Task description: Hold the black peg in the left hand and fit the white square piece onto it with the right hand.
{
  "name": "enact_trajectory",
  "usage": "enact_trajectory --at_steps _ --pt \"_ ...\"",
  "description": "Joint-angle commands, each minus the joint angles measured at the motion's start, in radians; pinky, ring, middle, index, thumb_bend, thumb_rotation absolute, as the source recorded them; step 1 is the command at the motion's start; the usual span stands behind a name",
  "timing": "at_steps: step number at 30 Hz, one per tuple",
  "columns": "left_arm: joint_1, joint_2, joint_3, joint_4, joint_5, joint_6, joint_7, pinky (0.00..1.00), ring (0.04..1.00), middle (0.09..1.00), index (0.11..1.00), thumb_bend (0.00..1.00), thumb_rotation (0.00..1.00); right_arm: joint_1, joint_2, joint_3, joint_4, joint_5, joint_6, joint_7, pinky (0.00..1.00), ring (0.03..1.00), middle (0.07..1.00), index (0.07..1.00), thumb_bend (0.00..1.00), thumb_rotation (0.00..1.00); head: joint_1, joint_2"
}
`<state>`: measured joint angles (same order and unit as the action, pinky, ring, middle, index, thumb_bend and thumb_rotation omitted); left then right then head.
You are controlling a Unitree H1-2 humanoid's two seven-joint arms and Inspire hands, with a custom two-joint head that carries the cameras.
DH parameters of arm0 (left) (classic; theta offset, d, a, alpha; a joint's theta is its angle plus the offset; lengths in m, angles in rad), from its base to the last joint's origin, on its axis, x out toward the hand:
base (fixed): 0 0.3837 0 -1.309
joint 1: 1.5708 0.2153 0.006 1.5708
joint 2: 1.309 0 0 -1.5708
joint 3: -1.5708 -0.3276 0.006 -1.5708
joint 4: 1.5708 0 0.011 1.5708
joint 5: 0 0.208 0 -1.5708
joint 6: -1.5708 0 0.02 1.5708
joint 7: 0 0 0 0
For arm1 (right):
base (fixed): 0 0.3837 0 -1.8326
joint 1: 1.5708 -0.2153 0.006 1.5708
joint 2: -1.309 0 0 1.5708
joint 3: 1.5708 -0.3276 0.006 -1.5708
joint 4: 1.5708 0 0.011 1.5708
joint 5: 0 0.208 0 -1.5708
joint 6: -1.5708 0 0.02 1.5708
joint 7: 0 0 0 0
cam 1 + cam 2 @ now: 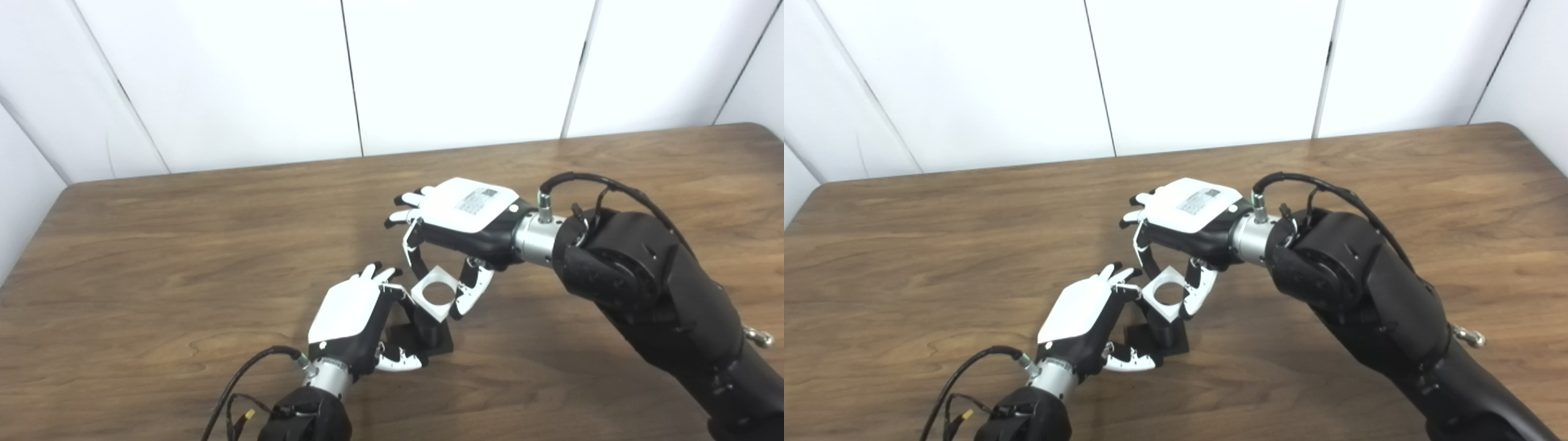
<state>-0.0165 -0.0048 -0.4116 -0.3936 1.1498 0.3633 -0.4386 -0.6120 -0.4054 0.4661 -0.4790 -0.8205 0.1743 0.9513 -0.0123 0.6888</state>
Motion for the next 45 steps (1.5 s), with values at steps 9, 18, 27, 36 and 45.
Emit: enact_trajectory --at_steps 9,18,27,36,45 --pt "-0.014 -0.006 -0.013 -0.001 0.023 0.006 -0.006 0.99 1.000 0.933 0.491 0.52 0.07 -0.024 0.013 0.006 0.009 -0.007 -0.024 -0.008 1.00 1.000 0.927 0.489 0.53 0.14 0.007 0.009" --pt "-0.015 -0.011 -0.012 0.003 0.019 0.011 -0.004 1.00 1.000 0.938 0.491 0.52 0.07 -0.025 0.012 0.004 0.009 -0.008 -0.026 -0.004 1.00 1.000 0.926 0.489 0.52 0.15 0.010 0.011" --pt "-0.016 -0.014 -0.016 0.002 0.020 0.011 -0.005 1.00 1.000 0.939 0.492 0.52 0.07 -0.018 0.013 0.004 0.011 -0.010 -0.019 0.005 1.00 1.000 0.926 0.490 0.52 0.15 0.016 0.012" --pt "-0.018 -0.020 -0.016 0.003 0.020 0.017 -0.007 1.00 1.000 0.938 0.492 0.52 0.07 -0.010 0.017 0.007 0.016 -0.013 -0.033 -0.002 1.00 1.000 0.920 0.489 0.53 0.14 0.017 0.013" --pt "-0.019 -0.023 -0.018 0.004 0.024 0.019 -0.005 1.00 1.000 0.936 0.492 0.52 0.07 -0.003 0.030 0.008 0.024 -0.008 -0.047 -0.009 1.00 1.000 0.915 0.489 0.53 0.14 0.019 0.015"
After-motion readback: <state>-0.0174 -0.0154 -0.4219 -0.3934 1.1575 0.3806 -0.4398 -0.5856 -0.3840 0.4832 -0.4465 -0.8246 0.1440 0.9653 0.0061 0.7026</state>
